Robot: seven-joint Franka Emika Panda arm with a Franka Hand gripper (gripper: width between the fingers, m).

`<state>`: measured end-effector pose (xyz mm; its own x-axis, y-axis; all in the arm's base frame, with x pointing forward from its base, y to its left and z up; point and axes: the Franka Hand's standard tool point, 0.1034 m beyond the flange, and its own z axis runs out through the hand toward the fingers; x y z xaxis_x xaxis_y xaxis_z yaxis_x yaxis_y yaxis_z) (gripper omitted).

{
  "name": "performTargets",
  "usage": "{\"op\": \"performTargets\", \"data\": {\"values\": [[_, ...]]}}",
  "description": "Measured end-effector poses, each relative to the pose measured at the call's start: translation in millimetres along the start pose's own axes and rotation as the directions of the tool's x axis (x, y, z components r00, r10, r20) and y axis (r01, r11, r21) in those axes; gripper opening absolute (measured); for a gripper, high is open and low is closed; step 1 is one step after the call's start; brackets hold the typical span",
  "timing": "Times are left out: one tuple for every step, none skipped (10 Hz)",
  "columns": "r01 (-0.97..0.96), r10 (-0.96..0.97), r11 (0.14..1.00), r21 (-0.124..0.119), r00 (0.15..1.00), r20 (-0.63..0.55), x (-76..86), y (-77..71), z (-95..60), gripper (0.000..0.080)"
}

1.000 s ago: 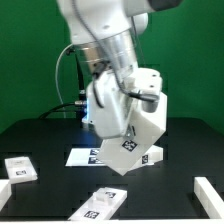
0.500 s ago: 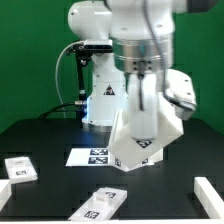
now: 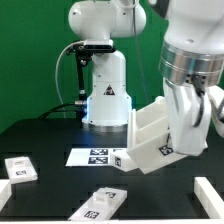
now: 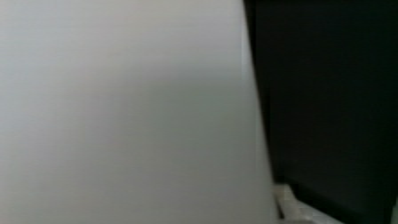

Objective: Assemble cabinet

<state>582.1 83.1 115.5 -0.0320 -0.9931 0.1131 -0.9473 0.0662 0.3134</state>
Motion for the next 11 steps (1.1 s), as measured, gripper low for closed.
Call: {"op": "performTargets", "data": {"values": [[0.027, -0.028, 0.999, -0.023, 0.999, -0.020, 0.7, -5.3, 5.4, 0.0090], [0.043, -0.046, 0.997, -0.060, 0.998, -0.052, -2.1, -14.9, 11.8, 0.0090], [0.087, -0.094, 0.993, -0.084, 0.992, -0.083, -1.9, -27.8, 19.2, 0.0090], [0.110, -0.117, 0.991, -0.080, 0.989, -0.091, 1.0, -36.9, 23.2, 0.0090], [0.109, -0.116, 0.991, -0.078, 0.989, -0.091, -0.3, -36.3, 22.2, 0.0090], [0.110, -0.117, 0.991, -0.079, 0.989, -0.092, -0.5, -36.2, 23.4, 0.0090], [0.109, -0.117, 0.991, -0.081, 0.989, -0.092, -0.2, -36.1, 24.6, 0.0090], [0.109, -0.117, 0.991, -0.082, 0.989, -0.092, -0.3, -36.1, 25.1, 0.0090], [0.107, -0.115, 0.991, -0.086, 0.989, -0.093, 1.1, -36.2, 26.4, 0.0090], [0.097, -0.107, 0.990, -0.100, 0.990, -0.096, 6.6, -38.8, 30.4, 0.0090], [0.085, -0.094, 0.991, -0.100, 0.991, -0.097, 8.6, -42.9, 27.8, 0.0090]]}}
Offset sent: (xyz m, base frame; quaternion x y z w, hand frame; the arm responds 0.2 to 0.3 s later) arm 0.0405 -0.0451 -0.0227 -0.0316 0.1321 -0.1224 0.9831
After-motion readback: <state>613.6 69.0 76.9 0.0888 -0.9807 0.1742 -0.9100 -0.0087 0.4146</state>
